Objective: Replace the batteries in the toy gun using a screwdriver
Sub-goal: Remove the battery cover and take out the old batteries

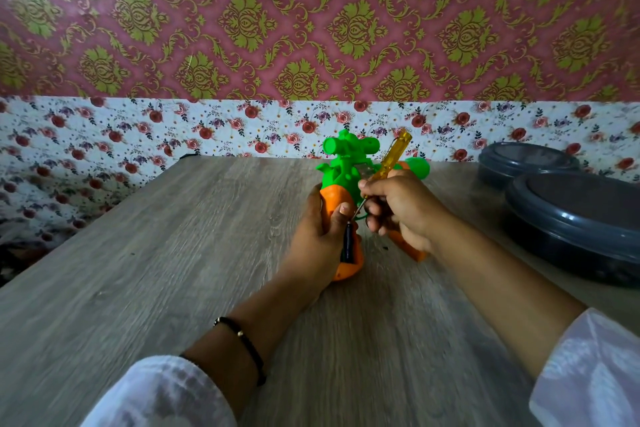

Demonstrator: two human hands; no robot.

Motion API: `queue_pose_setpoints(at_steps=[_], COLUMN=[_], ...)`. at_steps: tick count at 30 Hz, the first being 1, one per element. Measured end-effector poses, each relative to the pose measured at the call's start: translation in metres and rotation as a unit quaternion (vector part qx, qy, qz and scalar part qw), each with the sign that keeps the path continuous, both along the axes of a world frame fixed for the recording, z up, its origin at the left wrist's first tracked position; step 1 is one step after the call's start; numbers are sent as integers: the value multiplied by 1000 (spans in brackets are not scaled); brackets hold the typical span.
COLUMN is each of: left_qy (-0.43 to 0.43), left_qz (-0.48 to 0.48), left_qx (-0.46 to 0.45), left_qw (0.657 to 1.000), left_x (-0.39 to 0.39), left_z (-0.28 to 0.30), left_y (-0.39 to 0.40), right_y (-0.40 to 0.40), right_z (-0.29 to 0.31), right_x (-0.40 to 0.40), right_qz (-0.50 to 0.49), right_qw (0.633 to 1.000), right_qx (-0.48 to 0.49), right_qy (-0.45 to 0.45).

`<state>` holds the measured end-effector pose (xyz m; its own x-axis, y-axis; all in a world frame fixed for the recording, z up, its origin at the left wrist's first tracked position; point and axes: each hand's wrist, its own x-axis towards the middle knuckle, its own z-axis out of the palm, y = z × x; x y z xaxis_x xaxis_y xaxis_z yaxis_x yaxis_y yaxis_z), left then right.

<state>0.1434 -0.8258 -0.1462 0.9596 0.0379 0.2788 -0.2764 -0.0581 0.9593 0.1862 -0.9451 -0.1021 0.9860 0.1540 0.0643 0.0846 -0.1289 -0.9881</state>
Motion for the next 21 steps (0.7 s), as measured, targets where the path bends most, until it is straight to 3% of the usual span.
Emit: queue_pose_setpoints(at_steps=[12, 21], left_qy=[6, 21], left_qz=[19, 11], left_qx=[-9, -36], left_qw=[1000, 999], left_x=[3, 6], left_z=[-2, -5], left_y=[1, 4], right_y=[-3, 8], right_z=[3, 1], right_x=[-1, -11], right_qz=[32, 9], right_qw=[998, 995], right_qx=[54, 97], right_qy=[33, -34])
